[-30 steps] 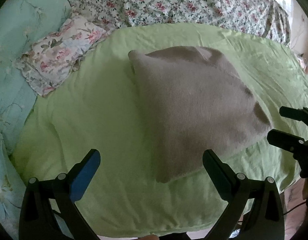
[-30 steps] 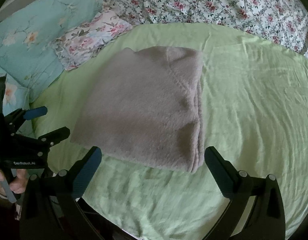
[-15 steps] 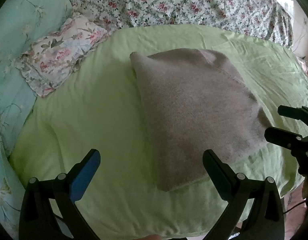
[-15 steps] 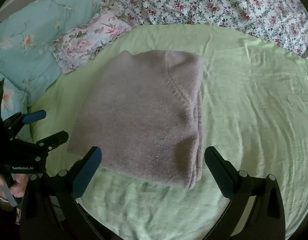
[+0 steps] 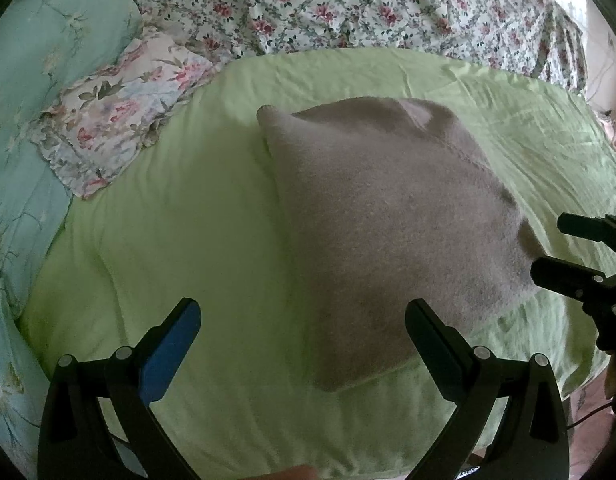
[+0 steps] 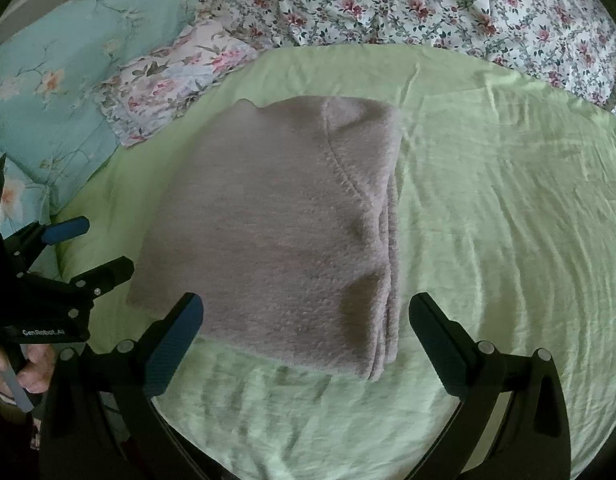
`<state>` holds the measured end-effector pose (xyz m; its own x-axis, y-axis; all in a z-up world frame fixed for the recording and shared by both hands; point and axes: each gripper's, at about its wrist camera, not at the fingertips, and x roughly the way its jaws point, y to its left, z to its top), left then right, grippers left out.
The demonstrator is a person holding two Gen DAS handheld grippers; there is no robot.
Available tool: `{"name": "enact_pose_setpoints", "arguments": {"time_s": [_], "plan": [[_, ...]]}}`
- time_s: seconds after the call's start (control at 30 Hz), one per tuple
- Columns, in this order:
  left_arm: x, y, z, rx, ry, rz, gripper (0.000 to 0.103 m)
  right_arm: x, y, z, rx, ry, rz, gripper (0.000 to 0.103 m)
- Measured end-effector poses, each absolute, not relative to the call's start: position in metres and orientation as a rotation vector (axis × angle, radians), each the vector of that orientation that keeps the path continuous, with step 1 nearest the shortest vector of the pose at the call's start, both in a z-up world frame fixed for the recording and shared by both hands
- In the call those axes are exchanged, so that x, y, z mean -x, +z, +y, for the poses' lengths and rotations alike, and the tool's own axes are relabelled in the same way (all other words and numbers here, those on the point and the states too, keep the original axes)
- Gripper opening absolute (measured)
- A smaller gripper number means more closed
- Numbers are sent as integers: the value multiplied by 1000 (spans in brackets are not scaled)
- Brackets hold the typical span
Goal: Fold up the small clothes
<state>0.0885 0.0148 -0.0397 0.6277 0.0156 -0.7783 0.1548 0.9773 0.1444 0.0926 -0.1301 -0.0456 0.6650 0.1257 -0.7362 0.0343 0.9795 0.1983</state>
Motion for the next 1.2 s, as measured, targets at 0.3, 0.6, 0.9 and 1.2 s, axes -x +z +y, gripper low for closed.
{"name": "enact_pose_setpoints", "arguments": {"time_s": [0.3,0.6,0.9,1.2], "plan": [[-89,-40,10,-210,-78,891,102,-92,-47,-134,-208,48,850,102],[-90,-41,9,-213,-78,892,102,-92,-49,-135,-209,51,852,102],[-91,-41,9,-214,-79,890,102,-94,-48,-134,-209,54,850,102],[-91,-41,6,-212,-78,890,102,-95,-46,-131,-213,52,846,102]]}}
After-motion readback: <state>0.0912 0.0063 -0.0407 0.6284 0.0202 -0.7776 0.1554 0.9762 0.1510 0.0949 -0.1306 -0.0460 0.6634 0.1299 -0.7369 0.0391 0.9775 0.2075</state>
